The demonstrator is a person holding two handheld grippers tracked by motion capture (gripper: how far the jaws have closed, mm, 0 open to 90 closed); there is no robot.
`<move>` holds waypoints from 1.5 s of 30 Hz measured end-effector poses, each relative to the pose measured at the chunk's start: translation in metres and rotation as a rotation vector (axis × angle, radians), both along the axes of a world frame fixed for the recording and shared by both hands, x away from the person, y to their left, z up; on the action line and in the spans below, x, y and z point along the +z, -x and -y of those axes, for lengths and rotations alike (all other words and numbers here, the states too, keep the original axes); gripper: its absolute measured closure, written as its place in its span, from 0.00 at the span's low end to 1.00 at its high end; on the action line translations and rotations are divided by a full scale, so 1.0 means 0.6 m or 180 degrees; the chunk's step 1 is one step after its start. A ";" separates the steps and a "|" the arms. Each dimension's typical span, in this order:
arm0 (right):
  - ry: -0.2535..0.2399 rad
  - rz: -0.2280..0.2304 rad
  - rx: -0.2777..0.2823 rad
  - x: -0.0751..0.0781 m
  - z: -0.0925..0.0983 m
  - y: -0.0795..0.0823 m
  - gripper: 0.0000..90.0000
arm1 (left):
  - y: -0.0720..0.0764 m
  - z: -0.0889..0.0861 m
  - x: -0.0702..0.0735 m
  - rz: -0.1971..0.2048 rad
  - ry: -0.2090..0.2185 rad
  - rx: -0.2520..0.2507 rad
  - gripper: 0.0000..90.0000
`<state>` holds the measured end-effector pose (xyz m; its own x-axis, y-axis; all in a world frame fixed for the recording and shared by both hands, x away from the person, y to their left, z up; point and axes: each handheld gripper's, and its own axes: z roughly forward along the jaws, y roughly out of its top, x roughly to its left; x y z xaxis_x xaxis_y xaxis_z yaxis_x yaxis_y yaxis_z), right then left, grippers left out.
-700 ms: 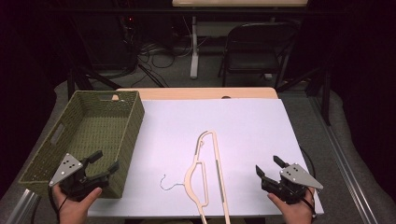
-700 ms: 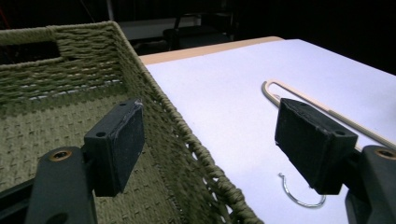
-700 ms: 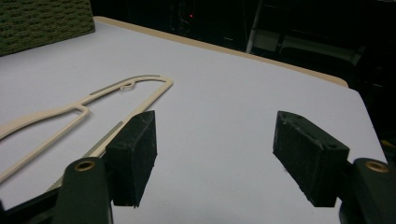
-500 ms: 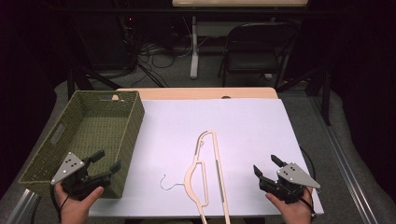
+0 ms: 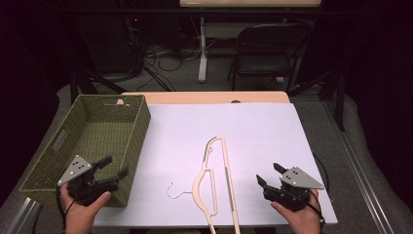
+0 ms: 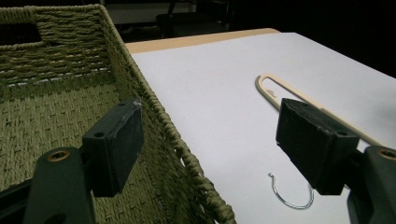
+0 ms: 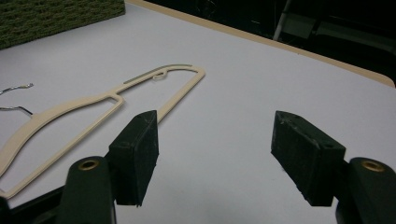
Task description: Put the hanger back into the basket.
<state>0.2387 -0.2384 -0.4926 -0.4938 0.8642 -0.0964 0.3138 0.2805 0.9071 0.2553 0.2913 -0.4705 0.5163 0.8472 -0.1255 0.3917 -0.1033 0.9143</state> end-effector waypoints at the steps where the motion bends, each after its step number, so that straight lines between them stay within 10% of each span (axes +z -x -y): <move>1: 0.0004 -0.0005 0.0002 0.002 -0.002 0.000 0.38 | -0.001 0.001 0.001 -0.0003 0.0009 -0.0020 0.26; 5: 0.0088 0.0054 0.0029 0.008 -0.011 0.000 0.39 | -0.004 0.011 0.012 0.0029 -0.0020 -0.0095 0.26; 19: 0.0285 -0.0383 0.0275 0.053 -0.048 -0.035 0.45 | -0.031 0.038 0.045 0.0040 -0.0098 -0.0145 0.26; 23: 0.0553 -0.0591 0.0342 0.055 -0.072 -0.045 0.47 | -0.029 0.042 0.044 0.0071 -0.0095 -0.0188 0.26; 45: 0.0401 -0.1562 0.0242 0.043 -0.090 -0.106 0.62 | -0.026 0.040 0.029 0.0020 -0.0160 -0.0245 0.26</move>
